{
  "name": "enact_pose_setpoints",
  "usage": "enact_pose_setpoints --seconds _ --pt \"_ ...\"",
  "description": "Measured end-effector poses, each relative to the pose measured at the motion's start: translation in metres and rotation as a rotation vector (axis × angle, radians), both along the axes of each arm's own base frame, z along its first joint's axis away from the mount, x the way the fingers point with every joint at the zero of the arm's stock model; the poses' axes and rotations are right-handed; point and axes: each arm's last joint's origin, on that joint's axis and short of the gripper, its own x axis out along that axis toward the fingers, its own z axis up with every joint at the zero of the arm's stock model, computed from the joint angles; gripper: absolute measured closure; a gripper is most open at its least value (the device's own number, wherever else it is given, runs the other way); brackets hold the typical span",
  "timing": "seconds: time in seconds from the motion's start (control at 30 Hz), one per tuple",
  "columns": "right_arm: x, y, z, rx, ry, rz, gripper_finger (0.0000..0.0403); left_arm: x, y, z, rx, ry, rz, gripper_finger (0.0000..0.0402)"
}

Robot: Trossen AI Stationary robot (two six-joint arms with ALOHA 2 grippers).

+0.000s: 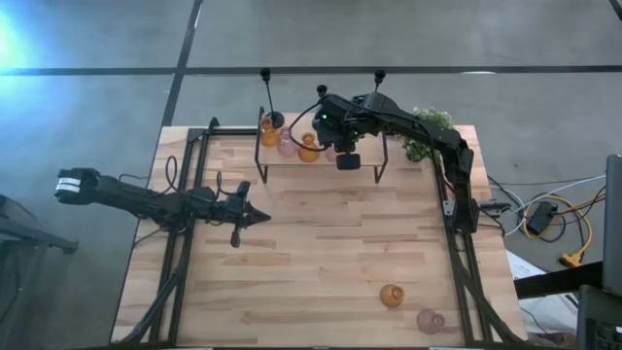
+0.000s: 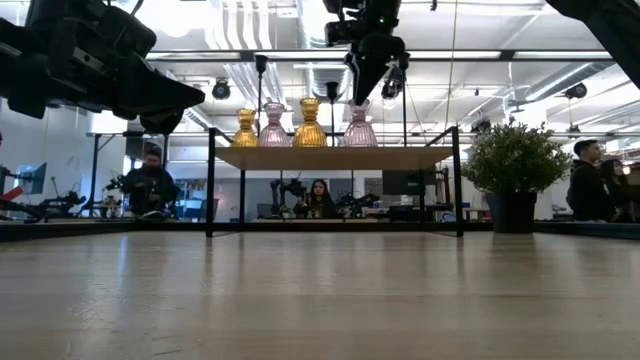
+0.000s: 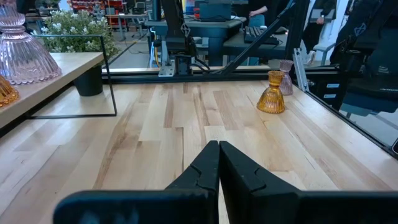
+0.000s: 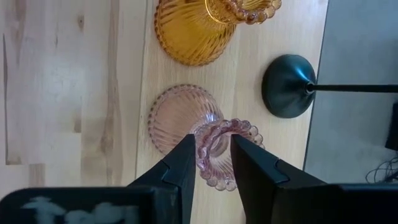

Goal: Pick & Place candle stick holders
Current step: Put the top pink glass candle holder on the shelf

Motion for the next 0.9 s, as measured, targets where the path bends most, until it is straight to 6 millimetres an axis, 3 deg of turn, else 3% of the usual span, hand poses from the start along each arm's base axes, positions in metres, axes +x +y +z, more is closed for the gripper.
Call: enact_pose_setpoints --seconds 0.37,0.9 --pt "0.001 0.002 0.0001 0.019 -0.012 0.007 0.0318 0.0 0.0 0.0 0.0 0.0 0.0 0.039" --pt "-0.001 0.0033 0.0055 -0.004 -0.031 -0.004 0.0287 0.0 -0.0001 0.0 0.0 0.0 -0.001 0.039"
